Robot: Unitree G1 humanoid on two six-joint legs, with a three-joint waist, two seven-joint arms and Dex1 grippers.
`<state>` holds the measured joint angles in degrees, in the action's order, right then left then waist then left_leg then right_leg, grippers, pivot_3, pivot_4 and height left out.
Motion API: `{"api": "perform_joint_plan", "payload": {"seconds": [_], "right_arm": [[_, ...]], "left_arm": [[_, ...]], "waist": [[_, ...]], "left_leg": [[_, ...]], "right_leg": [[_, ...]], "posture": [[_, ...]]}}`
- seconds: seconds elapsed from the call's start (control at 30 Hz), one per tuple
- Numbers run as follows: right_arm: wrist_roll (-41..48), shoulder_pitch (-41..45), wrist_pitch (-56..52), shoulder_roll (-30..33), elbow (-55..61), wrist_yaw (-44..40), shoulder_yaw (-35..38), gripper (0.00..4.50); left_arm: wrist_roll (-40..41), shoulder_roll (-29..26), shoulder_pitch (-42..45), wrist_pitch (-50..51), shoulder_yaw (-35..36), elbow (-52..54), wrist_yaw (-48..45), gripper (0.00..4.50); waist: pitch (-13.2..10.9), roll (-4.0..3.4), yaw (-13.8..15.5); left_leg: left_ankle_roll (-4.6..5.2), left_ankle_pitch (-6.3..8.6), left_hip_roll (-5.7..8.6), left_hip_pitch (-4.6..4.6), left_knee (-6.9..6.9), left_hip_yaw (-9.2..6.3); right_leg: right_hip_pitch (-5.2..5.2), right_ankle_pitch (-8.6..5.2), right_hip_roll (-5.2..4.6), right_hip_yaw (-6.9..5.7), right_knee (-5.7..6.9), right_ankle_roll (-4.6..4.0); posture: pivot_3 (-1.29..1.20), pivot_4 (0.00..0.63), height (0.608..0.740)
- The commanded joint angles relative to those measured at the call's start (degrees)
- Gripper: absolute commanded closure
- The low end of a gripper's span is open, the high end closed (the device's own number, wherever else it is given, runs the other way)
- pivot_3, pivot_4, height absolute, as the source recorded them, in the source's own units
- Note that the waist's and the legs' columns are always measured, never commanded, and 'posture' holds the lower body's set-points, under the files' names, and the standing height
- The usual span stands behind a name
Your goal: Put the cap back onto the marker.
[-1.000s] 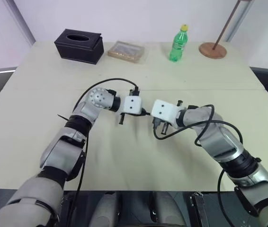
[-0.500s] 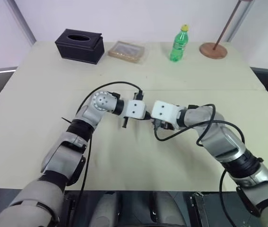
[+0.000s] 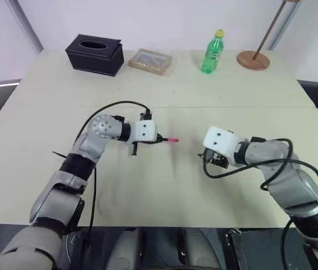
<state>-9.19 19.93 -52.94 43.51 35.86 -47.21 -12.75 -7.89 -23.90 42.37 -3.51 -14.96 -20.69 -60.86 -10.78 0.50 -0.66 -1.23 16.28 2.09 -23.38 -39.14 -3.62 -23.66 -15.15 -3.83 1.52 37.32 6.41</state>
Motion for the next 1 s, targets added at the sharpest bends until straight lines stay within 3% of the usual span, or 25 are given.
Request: {"api": "perform_joint_plan", "payload": {"seconds": [0.03, 0.23, 0.43, 0.6, 0.93, 0.97, 1.0], "right_arm": [[1.6, -2.4, -2.0, -0.9, 5.0, 2.0, 2.0, 1.20], [4.5, -3.7, -4.1, -2.1, 7.2, 3.5, 1.8, 1.20], [6.6, -1.5, -3.6, -2.5, 5.8, 4.3, -0.7, 1.20], [7.7, 0.0, -3.3, -2.6, 4.7, 4.9, -2.2, 1.20], [9.1, 0.8, -3.0, -2.2, 4.5, 5.8, -2.9, 1.20], [9.2, 0.8, -3.0, -2.2, 4.4, 5.9, -2.8, 1.14], [9.2, 0.8, -3.0, -2.3, 4.4, 6.0, -2.8, 1.14]], "left_arm": [[1.8, 0.4, -3.6, 13.9, 4.9, 11.8, 6.9, 4.50], [2.5, 3.4, -14.1, 47.9, 12.0, 33.7, 18.5, 4.50], [2.9, 7.2, -17.8, 72.5, 17.7, 44.8, 28.5, 4.50], [2.9, 10.3, -18.7, 80.9, 20.8, 48.9, 35.5, 4.50], [7.3, 10.2, -20.9, 85.5, 22.3, 51.7, 39.3, 4.50], [7.7, 10.1, -20.9, 85.7, 22.4, 51.8, 39.5, 3.54], [8.4, 10.0, -21.0, 85.8, 22.5, 52.1, 39.6, 3.23]], "waist": [[0.0, 0.00, -0.1], [0.0, -0.01, -0.1], [0.0, 0.00, 0.1], [0.0, 0.01, 0.1], [0.0, 0.01, 0.1], [0.0, 0.01, 0.1], [0.0, 0.01, 0.1]], "left_leg": [[0.00, 0.00, 0.00, 0.01, 0.00, 0.00], [-0.01, -0.01, -0.01, 0.06, -0.01, 0.00], [-0.06, -0.04, 0.01, 0.08, -0.02, -0.04], [-0.10, -0.05, 0.02, 0.09, -0.01, -0.07], [-0.15, -0.07, 0.06, 0.09, 0.01, -0.08], [-0.16, -0.07, 0.06, 0.09, 0.02, -0.08], [-0.16, -0.07, 0.06, 0.09, 0.03, -0.08]], "right_leg": [[0.00, 0.00, 0.00, 0.00, 0.01, 0.00], [0.03, 0.00, 0.00, 0.01, 0.11, 0.00], [0.06, 0.00, -0.01, -0.01, 0.12, 0.00], [0.07, 0.00, -0.04, -0.02, 0.12, 0.00], [0.06, 0.01, -0.13, -0.02, 0.10, -0.01], [0.06, 0.01, -0.14, -0.02, 0.10, -0.02], [0.05, 0.01, -0.15, -0.03, 0.10, -0.02]], "posture": [[0.00, 0.150, 0.740], [0.00, 0.150, 0.740], [0.00, 0.150, 0.740], [0.00, 0.150, 0.740], [0.00, 0.150, 0.740], [0.00, 0.150, 0.740], [0.00, 0.150, 0.740]]}}
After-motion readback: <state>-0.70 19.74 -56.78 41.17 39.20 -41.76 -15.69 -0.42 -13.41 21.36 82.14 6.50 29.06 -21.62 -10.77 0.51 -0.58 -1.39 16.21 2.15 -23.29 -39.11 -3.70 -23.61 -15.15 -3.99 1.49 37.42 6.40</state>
